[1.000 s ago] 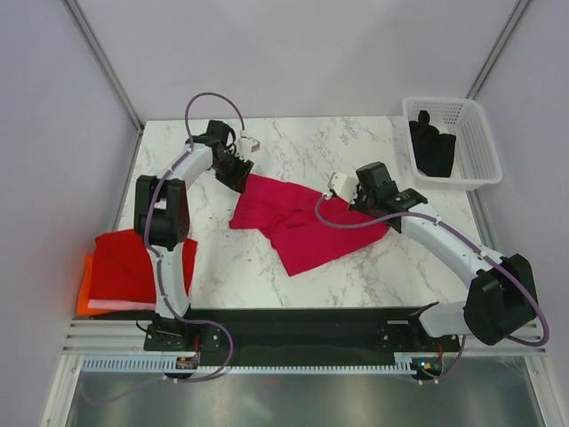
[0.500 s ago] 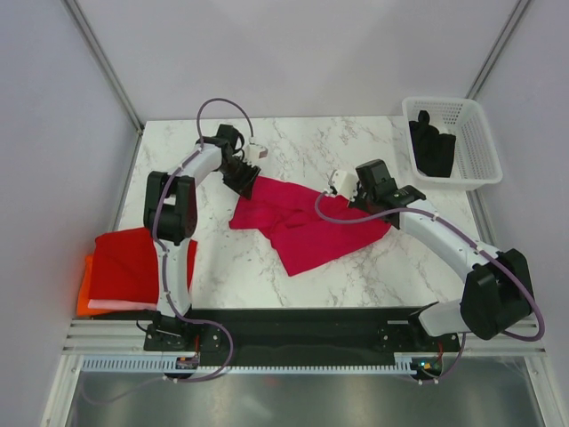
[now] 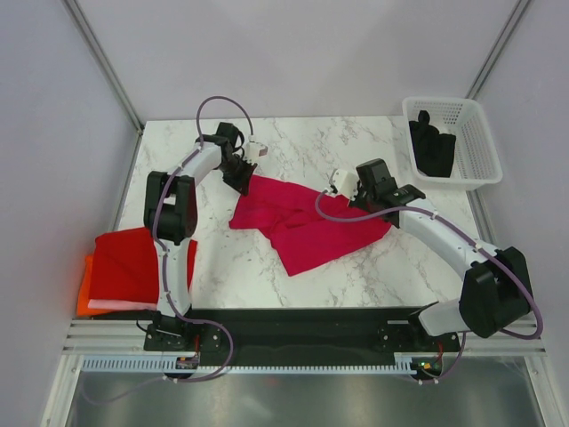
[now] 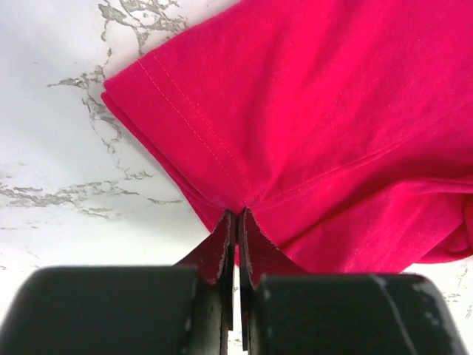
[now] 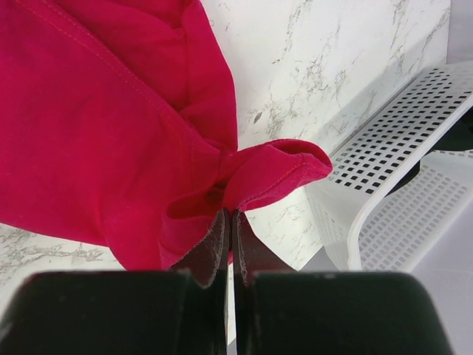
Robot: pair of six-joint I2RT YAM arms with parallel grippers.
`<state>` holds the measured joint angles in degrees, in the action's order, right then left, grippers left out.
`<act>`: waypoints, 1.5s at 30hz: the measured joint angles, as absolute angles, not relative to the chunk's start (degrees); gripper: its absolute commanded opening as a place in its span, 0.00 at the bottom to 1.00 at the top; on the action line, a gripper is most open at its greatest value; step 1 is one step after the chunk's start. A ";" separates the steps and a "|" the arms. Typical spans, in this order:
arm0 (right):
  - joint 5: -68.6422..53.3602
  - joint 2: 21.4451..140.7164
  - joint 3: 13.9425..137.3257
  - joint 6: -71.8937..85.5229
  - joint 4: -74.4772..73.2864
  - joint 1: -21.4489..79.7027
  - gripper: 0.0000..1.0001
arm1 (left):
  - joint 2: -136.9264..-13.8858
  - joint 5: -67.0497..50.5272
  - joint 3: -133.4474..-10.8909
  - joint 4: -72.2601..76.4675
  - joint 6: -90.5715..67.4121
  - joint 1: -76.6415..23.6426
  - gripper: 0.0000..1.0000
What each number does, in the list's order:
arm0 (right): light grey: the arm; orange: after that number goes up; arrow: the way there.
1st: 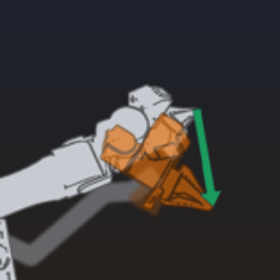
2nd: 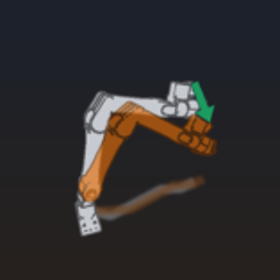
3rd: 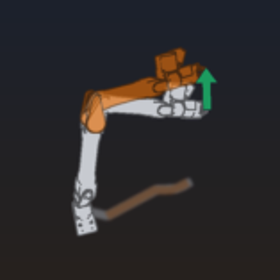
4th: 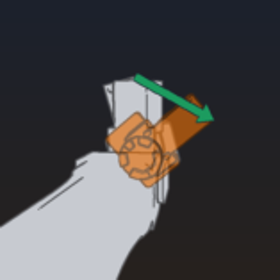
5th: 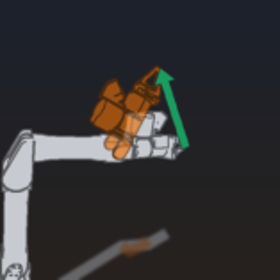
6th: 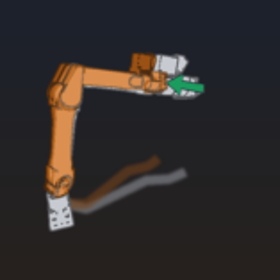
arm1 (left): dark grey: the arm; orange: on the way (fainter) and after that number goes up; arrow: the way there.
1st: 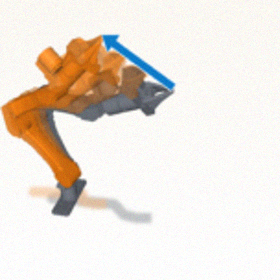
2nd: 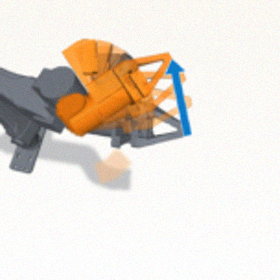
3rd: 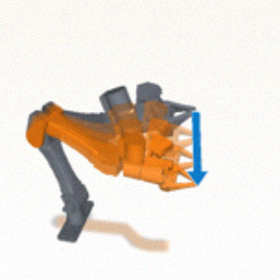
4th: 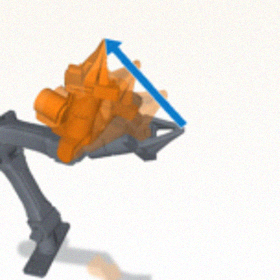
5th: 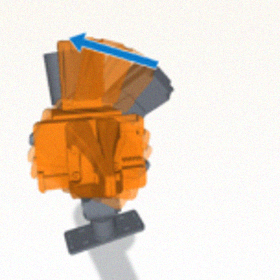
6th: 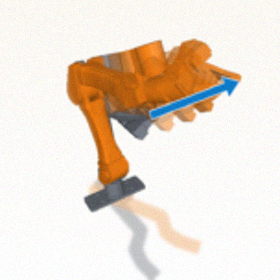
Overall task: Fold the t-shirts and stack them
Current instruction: Flatten the tshirt out
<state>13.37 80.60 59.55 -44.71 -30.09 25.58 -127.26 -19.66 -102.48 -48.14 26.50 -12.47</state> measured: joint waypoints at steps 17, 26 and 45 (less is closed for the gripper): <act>14.39 91.90 79.66 -43.46 -24.18 19.11 0.00 | -115.90 -19.09 -117.12 -51.70 27.16 -7.38 0.02; 13.43 90.41 76.58 -43.20 -23.14 18.26 0.00 | -101.08 -19.66 -115.63 -54.06 29.04 -5.74 0.02; 12.36 89.52 74.26 -42.54 -26.24 15.20 0.00 | -102.72 -20.97 -115.77 -58.13 29.47 -5.30 0.02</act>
<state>12.36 89.52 74.26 -42.54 -26.24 15.20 -102.72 -20.97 -115.77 -58.13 29.47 -5.30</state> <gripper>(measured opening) 0.031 0.033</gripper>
